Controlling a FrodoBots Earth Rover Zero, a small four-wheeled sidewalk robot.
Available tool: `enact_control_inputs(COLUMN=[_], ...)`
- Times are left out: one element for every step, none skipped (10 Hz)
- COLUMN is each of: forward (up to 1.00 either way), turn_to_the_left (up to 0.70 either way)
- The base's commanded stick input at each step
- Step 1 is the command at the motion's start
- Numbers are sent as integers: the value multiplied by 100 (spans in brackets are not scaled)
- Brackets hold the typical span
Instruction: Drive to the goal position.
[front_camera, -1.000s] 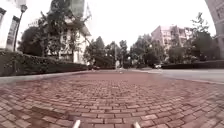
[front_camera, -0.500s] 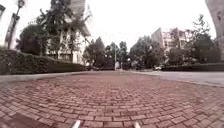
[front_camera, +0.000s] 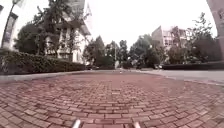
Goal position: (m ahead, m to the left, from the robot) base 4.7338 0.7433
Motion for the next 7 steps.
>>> enact_control_inputs(forward=[70, 70, 70, 70, 70, 70, 70], turn_to_the_left=[0, 0, 0, 0, 0, 0, 0])
